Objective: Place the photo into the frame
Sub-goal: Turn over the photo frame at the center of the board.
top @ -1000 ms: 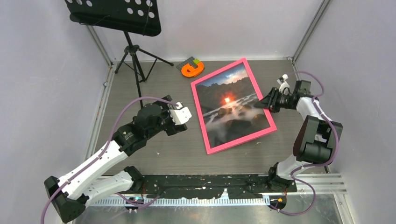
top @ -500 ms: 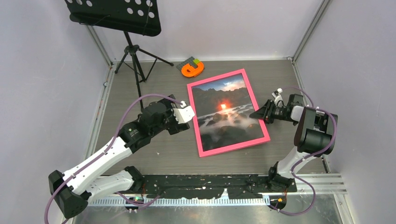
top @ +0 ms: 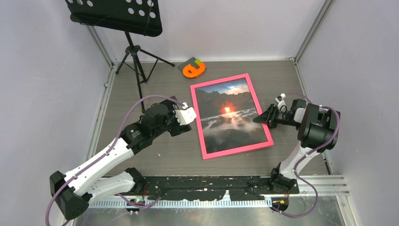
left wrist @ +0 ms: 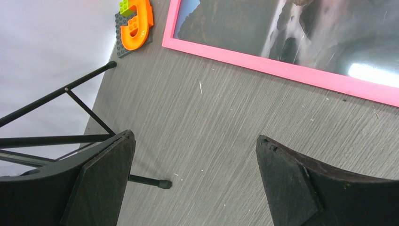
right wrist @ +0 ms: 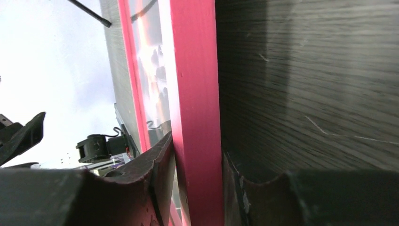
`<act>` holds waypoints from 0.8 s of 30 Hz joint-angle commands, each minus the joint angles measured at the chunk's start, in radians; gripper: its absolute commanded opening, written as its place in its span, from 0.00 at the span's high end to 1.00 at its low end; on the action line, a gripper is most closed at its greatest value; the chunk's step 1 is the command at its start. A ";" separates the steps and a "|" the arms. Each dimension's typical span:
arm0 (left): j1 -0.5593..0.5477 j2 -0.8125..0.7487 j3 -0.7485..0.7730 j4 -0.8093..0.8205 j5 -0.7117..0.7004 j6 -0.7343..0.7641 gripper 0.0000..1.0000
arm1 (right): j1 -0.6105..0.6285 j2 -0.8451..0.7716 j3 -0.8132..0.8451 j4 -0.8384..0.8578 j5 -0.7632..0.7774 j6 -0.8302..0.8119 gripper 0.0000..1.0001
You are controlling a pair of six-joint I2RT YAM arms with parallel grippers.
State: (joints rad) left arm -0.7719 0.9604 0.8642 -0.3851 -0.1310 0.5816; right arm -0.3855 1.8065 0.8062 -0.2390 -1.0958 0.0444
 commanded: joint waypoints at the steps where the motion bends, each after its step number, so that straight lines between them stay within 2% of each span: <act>1: 0.004 -0.015 -0.006 0.061 -0.010 -0.016 0.00 | -0.011 0.015 -0.003 -0.012 0.073 -0.013 0.56; 3: 0.003 -0.018 -0.005 0.061 -0.009 -0.016 0.00 | -0.013 0.019 0.000 -0.016 0.074 -0.019 0.51; 10: 0.005 -0.020 -0.006 0.064 -0.008 -0.014 0.00 | -0.020 -0.005 0.009 -0.060 0.121 -0.039 0.46; 17: 0.004 -0.021 -0.008 0.070 -0.009 -0.011 0.00 | -0.022 -0.070 0.011 -0.091 0.180 -0.079 0.30; 24: 0.005 -0.039 -0.014 0.068 -0.011 -0.008 0.00 | -0.020 -0.111 0.029 -0.134 0.253 -0.102 0.27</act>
State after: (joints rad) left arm -0.7719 0.9508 0.8555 -0.3725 -0.1310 0.5823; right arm -0.3954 1.7390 0.8101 -0.3351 -0.9768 -0.0063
